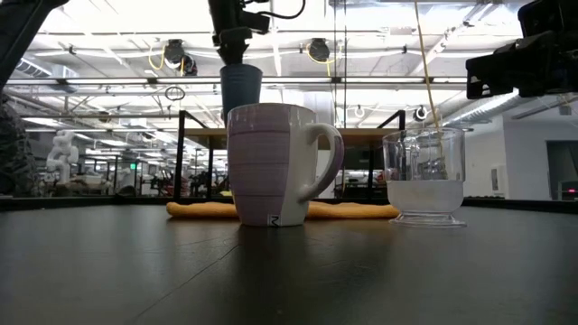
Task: Stack small to large cups/mugs on shelf
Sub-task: Put the blue cup on the shelf
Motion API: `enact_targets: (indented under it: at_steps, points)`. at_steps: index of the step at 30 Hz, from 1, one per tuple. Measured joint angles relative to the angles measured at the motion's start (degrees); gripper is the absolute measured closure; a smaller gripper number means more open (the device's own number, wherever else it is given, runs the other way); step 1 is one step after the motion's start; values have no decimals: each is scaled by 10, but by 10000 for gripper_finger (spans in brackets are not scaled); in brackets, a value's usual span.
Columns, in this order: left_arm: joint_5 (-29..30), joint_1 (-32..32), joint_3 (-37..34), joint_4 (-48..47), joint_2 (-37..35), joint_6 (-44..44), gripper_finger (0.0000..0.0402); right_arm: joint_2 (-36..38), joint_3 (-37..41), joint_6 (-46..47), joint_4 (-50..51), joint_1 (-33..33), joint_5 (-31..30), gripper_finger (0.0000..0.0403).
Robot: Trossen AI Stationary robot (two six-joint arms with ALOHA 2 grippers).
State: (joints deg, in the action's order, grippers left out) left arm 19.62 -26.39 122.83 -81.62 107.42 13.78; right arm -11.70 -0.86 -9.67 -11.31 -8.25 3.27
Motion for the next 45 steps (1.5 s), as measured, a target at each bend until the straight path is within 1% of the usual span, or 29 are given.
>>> enact_targets:
  at_steps: [15,21,34,40,45]
  points:
    - [0,-2,0,-1,0,-4,316,0,0,0,0,0,0,403]
    - [15,-2,0,-1,0,-8,316,0,0,0,0,0,0,403]
    - [15,-7,0,-1,0,-10,316,0,0,2,0,0,0,403]
    - [-17,-3,0,-2,0,-6,316,0,0,1,0,0,0,403]
    - [-18,6,0,-1,0,-6,316,0,0,0,0,0,0,403]
